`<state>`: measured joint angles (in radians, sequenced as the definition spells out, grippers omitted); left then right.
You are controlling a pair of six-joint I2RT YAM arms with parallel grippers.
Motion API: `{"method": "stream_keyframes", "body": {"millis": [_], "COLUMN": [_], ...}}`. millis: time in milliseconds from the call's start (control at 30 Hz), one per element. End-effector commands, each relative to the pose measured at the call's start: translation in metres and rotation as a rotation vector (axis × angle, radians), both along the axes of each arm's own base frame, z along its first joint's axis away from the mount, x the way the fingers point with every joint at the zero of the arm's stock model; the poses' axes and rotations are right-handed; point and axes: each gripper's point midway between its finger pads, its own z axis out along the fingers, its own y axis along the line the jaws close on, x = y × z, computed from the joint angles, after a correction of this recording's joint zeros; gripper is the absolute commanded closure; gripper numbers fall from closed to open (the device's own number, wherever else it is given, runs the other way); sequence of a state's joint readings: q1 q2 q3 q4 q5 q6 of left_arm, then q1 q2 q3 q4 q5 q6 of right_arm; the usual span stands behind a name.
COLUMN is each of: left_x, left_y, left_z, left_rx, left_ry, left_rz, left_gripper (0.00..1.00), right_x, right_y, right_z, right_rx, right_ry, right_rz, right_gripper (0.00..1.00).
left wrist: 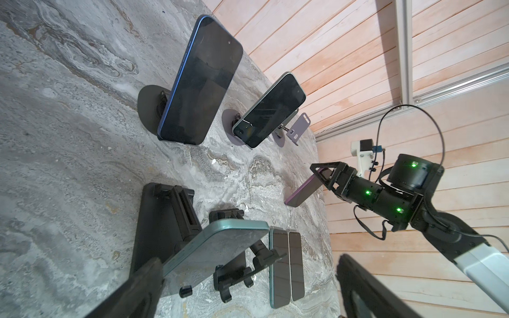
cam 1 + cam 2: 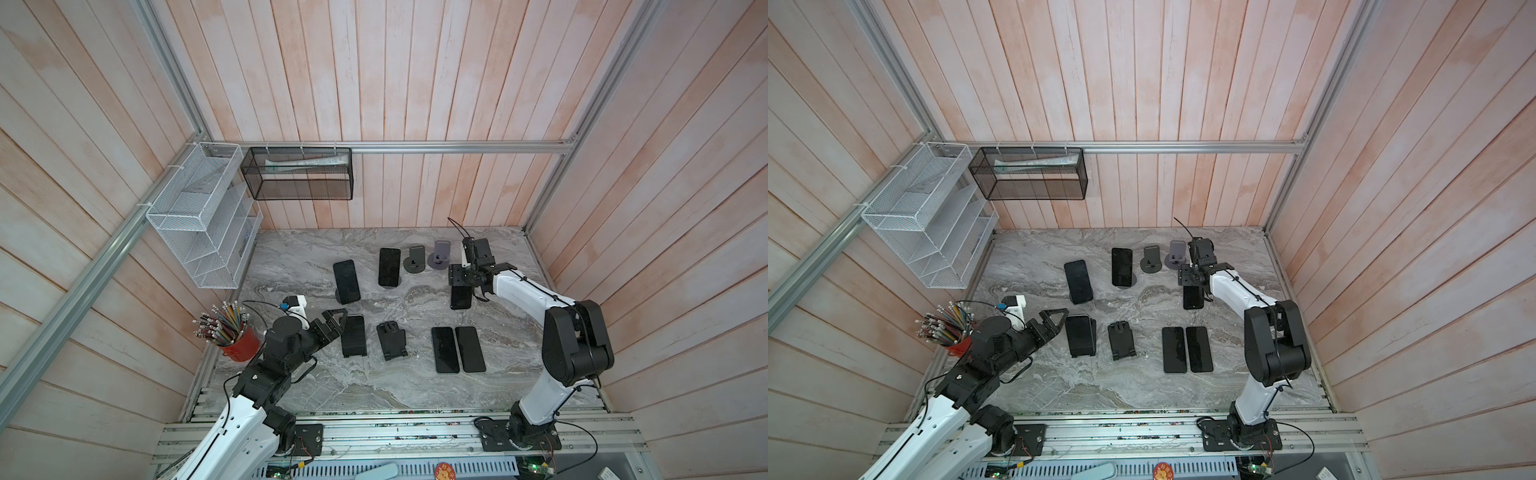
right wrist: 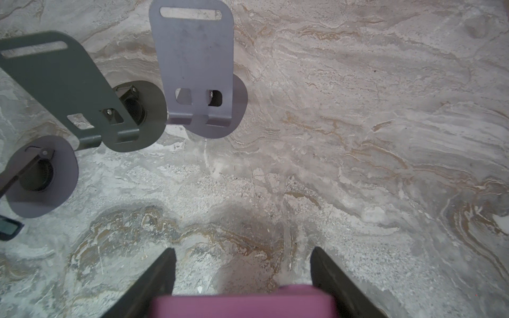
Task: Remove the phone from the phone stand
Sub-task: Place the phone to the middle-right of the table.
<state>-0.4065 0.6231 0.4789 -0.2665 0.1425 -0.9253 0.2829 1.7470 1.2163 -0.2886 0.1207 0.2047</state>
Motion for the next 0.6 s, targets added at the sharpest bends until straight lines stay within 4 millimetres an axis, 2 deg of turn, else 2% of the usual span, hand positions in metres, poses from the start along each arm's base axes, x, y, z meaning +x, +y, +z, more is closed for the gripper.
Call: {"method": "stream_keyframes", "body": {"millis": [0,333,567], "left_x": [0.003,0.006,0.006], "left_y": [-0.003,-0.003,-0.003], "left_z": [-0.001,-0.004,-0.004], "left_rx": [-0.013,-0.006,-0.006], "left_ry": [-0.010,0.000,0.000], "left_rz": [-0.008,-0.005,-0.003], "left_gripper": [0.00,0.00,0.00], "right_x": [0.002,0.007,-0.004], "right_y": [-0.003,-0.001,-0.002], "right_z": [-0.013,-0.033,-0.055], "right_rx": [-0.021,-0.003,0.020], "right_ry": [0.040,0.084,0.127], "right_rz": [0.008,0.000,-0.031], "right_gripper": [0.32,0.32,0.32]}}
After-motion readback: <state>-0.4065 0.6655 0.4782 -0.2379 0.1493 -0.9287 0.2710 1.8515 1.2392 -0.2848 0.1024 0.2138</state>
